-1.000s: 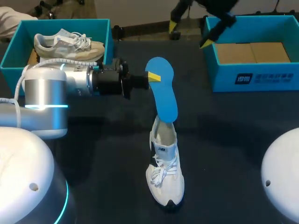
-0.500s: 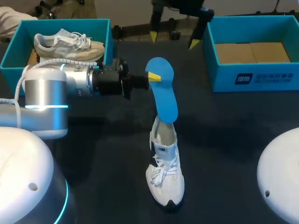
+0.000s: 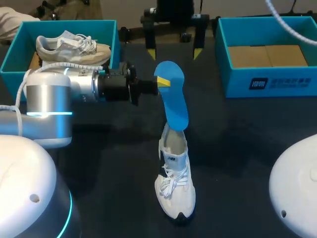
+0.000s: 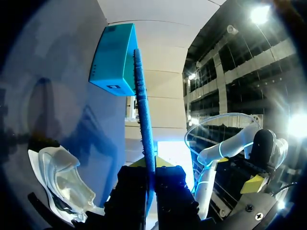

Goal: Take the shoe out of the shoebox, open the shoe tongue, remove and reinsert the insole, then place the shoe into the shoebox

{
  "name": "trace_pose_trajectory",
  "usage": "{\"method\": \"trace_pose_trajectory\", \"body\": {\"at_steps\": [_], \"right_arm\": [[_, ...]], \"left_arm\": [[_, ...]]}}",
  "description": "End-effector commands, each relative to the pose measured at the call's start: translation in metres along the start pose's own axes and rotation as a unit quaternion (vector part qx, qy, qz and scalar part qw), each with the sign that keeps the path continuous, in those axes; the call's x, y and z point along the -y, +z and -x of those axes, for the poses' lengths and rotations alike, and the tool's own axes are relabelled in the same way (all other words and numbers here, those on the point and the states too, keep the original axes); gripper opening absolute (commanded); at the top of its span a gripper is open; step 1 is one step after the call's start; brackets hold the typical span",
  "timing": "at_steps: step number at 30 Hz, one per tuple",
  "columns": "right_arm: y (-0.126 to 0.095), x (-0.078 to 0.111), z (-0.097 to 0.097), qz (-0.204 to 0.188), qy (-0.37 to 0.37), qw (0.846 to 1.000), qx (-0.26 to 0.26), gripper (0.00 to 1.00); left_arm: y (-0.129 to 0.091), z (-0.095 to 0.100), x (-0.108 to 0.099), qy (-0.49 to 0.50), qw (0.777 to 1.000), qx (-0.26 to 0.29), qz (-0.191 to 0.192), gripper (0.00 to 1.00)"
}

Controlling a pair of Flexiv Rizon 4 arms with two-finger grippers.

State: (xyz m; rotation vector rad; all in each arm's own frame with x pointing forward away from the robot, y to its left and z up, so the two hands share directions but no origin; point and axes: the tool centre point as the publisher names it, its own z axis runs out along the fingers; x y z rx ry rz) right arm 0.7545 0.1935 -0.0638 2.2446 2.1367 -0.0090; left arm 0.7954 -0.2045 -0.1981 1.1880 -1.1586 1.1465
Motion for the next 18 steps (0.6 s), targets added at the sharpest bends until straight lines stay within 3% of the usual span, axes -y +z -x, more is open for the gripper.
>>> {"method": "trace_pose_trajectory", "body": {"at_steps": [1,9,18], "right_arm": [[0.003,-0.001,-0.01,0.0,-0.003,1.0,0.02,1.0],[0.004,0.001,0.001,-0.004,-0.007,0.996,-0.087,1.0],[0.007,-0.002,0.025,-0.024,0.018,0.979,-0.203,1.0]], "left_arm": [[-0.001,0.0,-0.001,0.0,1.0,0.002,0.001,0.0],[-0.001,0.0,-0.001,0.0,1.0,0.002,0.001,0.0],[-0.001,0.0,-0.001,0.0,1.0,0.002,0.001,0.0]]}}
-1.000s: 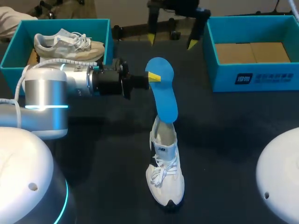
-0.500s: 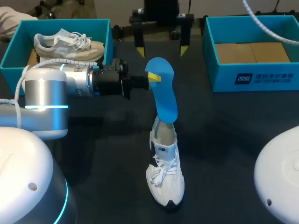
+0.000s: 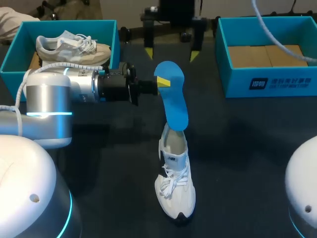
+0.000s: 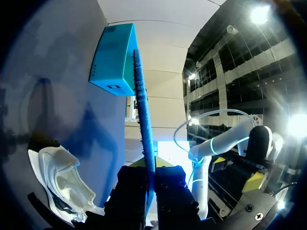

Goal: Take the shoe out of the shoebox, open the shoe tongue, remove and reinsert the insole, then place the shoe into the shoebox

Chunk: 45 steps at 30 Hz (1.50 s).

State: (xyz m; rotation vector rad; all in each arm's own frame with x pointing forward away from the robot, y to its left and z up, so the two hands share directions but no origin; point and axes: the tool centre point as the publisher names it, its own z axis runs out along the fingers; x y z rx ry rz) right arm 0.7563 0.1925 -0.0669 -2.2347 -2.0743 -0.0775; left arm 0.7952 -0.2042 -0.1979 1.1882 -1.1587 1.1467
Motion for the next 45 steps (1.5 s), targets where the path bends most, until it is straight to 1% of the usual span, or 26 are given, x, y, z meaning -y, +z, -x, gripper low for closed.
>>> {"method": "trace_pose_trajectory", "body": {"at_steps": [1,4,6,7,8,9,10,11,13,14,16,18,19,21,22,24,26,27,30,31,32,33,34,36,41,45], "right_arm": [[-0.001,0.0,0.029,0.003,0.005,0.987,-0.163,1.0],[-0.002,0.001,0.037,-0.004,0.009,0.978,-0.211,1.0],[0.0,0.0,0.043,-0.016,0.014,0.968,-0.25,1.0],[0.001,0.0,0.045,-0.02,0.016,0.965,-0.261,1.0],[0.003,-0.001,0.048,-0.023,0.018,0.958,-0.286,1.0],[0.003,-0.001,0.048,-0.023,0.018,0.958,-0.286,1.0],[0.006,-0.002,0.052,-0.033,0.018,0.947,-0.318,1.0],[0.008,-0.002,0.052,-0.036,0.019,0.942,-0.334,1.0],[0.011,-0.003,0.051,-0.048,0.021,0.941,-0.335,1.0],[0.013,-0.003,0.049,-0.053,0.019,0.934,-0.354,1.0],[0.017,-0.004,0.048,-0.06,0.021,0.927,-0.371,1.0],[0.019,-0.004,0.047,-0.055,0.013,0.92,-0.388,1.0],[0.019,-0.003,0.047,-0.056,0.016,0.921,-0.385,1.0],[0.019,-0.002,0.049,-0.052,0.016,0.913,-0.405,1.0],[0.02,-0.002,0.05,-0.053,0.02,0.911,-0.408,1.0],[0.023,-0.002,0.053,-0.051,0.011,0.896,-0.441,1.0],[0.025,-0.002,0.054,-0.051,0.011,0.891,-0.451,1.0],[0.028,-0.001,0.055,-0.049,0.009,0.885,-0.462,1.0],[0.033,-0.003,0.055,-0.048,0.003,0.875,-0.481,1.0],[0.034,-0.003,0.055,-0.048,0.004,0.876,-0.48,1.0],[0.035,-0.005,0.055,-0.049,0.001,0.871,-0.489,1.0],[0.035,-0.005,0.055,-0.049,0.001,0.871,-0.489,1.0],[0.038,-0.006,0.055,-0.045,-0.005,0.863,-0.503,1.0],[0.042,-0.008,0.056,-0.046,-0.007,0.853,-0.52,1.0],[0.054,-0.012,0.056,-0.072,0.009,0.842,-0.535,1.0],[0.058,-0.013,0.056,-0.073,0.007,0.826,-0.558,1.0]], "left_arm": [[0.0,0.0,-0.001,0.0,1.0,0.001,0.001,0.0],[0.0,0.0,-0.001,0.0,1.0,0.001,0.001,0.0],[0.0,0.0,-0.001,0.0,1.0,0.001,0.001,0.0],[0.0,0.0,-0.001,0.0,1.0,0.001,0.001,0.0],[0.0,0.0,-0.001,0.0,1.0,0.001,0.001,0.0],[0.0,0.0,-0.001,0.0,1.0,0.001,0.001,0.0],[0.0,0.0,-0.001,0.0,1.0,0.001,0.001,0.0],[0.0,0.0,-0.001,0.0,1.0,0.001,0.001,0.0],[0.0,0.0,-0.001,0.0,1.0,0.001,0.001,0.0],[0.0,0.0,-0.001,0.0,1.0,0.001,0.001,0.0],[0.0,0.0,-0.001,0.0,1.0,0.001,0.001,0.0],[0.0,0.0,-0.001,0.0,1.0,0.001,0.001,0.0],[0.0,0.0,-0.001,0.0,1.0,0.001,0.001,0.0],[0.0,0.0,-0.001,0.0,1.0,0.001,0.001,0.0],[0.0,0.0,-0.001,0.0,1.0,0.001,0.001,0.0],[0.0,0.0,-0.001,0.0,1.0,0.001,0.001,0.0],[0.0,0.0,-0.001,0.0,1.0,0.001,0.001,0.0],[0.0,0.0,-0.001,0.0,1.0,0.001,0.001,0.0],[0.0,0.0,-0.001,0.0,1.0,0.001,0.001,0.0],[0.0,0.0,-0.001,0.0,1.0,0.001,0.001,0.0],[0.0,0.0,-0.001,0.0,1.0,0.001,0.001,0.0],[0.0,0.0,-0.001,0.0,1.0,0.001,0.001,0.0],[0.0,0.0,-0.001,0.0,1.0,0.001,0.001,0.0],[0.0,0.0,-0.001,0.0,1.0,0.001,0.001,0.0],[0.0,0.0,-0.001,0.0,1.0,0.001,0.001,0.0],[0.0,0.0,-0.001,0.0,1.0,0.001,0.001,0.0]]}}
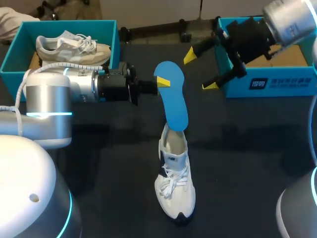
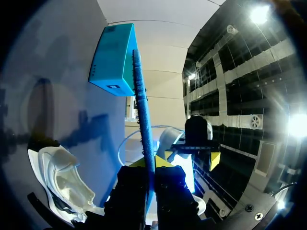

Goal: Take the shoe out of the shoebox, open the shoe tongue, remove and reinsert the insole, then place the shoe into the shoebox

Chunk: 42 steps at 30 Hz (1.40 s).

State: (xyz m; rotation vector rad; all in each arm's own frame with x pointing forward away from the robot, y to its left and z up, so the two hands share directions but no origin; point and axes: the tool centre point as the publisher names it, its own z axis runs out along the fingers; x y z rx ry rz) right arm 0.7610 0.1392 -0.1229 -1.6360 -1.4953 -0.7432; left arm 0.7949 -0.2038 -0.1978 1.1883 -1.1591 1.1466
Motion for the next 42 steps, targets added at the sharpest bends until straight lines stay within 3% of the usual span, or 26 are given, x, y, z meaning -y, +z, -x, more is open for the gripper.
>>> {"method": "trace_pose_trajectory", "body": {"at_steps": [1,23,28,35,40,41,42], "right_arm": [[0.007,-0.004,0.005,-0.004,-0.006,0.99,-0.142,1.0],[0.009,-0.011,0.013,0.007,-0.036,0.98,-0.194,1.0],[0.009,-0.011,0.013,0.007,-0.036,0.98,-0.194,1.0],[0.009,-0.011,0.013,0.007,-0.036,0.98,-0.194,1.0],[0.009,-0.011,0.013,0.007,-0.036,0.98,-0.194,1.0],[0.009,-0.011,0.013,0.007,-0.036,0.98,-0.194,1.0],[0.009,-0.011,0.013,0.007,-0.036,0.98,-0.194,1.0]], "left_arm": [[0.0,0.0,0.0,0.0,1.0,0.001,0.001,0.0],[0.0,0.0,0.0,0.0,1.0,0.001,0.001,0.0],[-0.011,-0.019,-0.002,0.108,0.994,0.024,0.005,0.0],[-0.03,-0.047,-0.006,0.295,0.952,0.085,-0.005,0.0],[-0.035,-0.053,-0.01,0.454,0.883,0.117,-0.001,0.0],[-0.035,-0.052,-0.01,0.464,0.878,0.119,0.002,0.0],[-0.035,-0.051,-0.013,0.511,0.85,0.131,0.001,0.0]]}}
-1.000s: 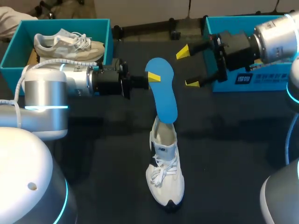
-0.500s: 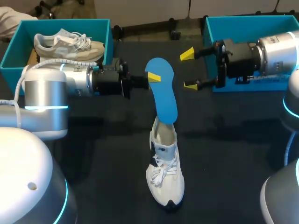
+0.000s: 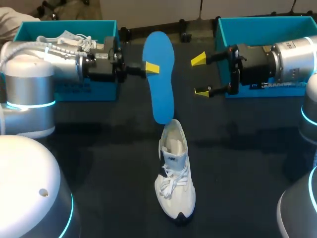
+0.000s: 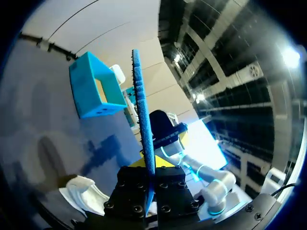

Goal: Take the shoe out of the shoebox, open the shoe tongue, remove and reinsert the insole, then place the shoe into the shoebox

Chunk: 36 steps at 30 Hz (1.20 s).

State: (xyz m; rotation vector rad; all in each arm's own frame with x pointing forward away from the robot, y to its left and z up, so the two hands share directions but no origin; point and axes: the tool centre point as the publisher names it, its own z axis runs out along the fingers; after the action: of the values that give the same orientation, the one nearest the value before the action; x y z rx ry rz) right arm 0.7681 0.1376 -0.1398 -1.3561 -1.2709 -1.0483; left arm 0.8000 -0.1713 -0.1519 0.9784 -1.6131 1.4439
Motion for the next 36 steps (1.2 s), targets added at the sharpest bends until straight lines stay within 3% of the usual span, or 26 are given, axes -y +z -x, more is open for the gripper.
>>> {"method": "trace_pose_trajectory", "body": {"at_steps": [1,7,9,10,11,23,26,27,29,30,33,36], "right_arm": [[0.002,-0.001,-0.001,0.0,0.0,1.0,0.001,1.0],[0.002,-0.001,-0.001,0.0,0.0,1.0,0.001,1.0],[0.002,-0.001,-0.001,0.0,0.0,1.0,0.001,1.0],[0.002,-0.001,-0.001,0.0,0.0,1.0,0.001,1.0],[0.002,-0.001,-0.001,0.0,0.0,1.0,0.001,1.0],[0.002,-0.001,-0.001,0.0,0.0,1.0,0.001,1.0],[0.002,-0.001,-0.001,0.0,0.0,1.0,0.001,1.0],[0.002,-0.001,-0.001,0.0,0.0,1.0,0.001,1.0],[0.002,-0.001,-0.001,0.0,0.0,1.0,0.001,1.0],[0.002,-0.001,-0.001,0.0,0.0,1.0,0.001,1.0],[0.002,-0.001,-0.001,0.0,0.0,1.0,0.001,1.0],[0.002,-0.001,-0.001,0.0,0.0,1.0,0.001,1.0]], "left_arm": [[-0.005,-0.01,-0.012,0.318,0.944,0.085,0.003,0.0],[-0.01,-0.008,-0.01,0.515,0.847,0.13,0.022,0.0],[-0.01,-0.002,-0.003,0.587,0.796,0.147,0.014,0.0],[-0.01,0.007,0.002,0.656,0.737,0.162,-0.008,0.0],[-0.009,0.013,0.006,0.691,0.704,0.162,-0.025,0.0],[-0.008,0.013,0.005,0.699,0.698,0.158,-0.021,0.0],[-0.002,0.013,0.004,0.758,0.636,0.146,-0.008,0.0],[-0.003,0.011,0.003,0.789,0.598,0.138,-0.009,0.0],[-0.003,0.01,-0.001,0.829,0.544,0.129,-0.004,0.0],[-0.003,0.01,-0.001,0.836,0.535,0.123,-0.006,0.0],[-0.005,0.012,-0.002,0.879,0.464,0.112,-0.003,0.0],[-0.004,0.013,0.0,0.896,0.433,0.099,0.006,0.0]]}}
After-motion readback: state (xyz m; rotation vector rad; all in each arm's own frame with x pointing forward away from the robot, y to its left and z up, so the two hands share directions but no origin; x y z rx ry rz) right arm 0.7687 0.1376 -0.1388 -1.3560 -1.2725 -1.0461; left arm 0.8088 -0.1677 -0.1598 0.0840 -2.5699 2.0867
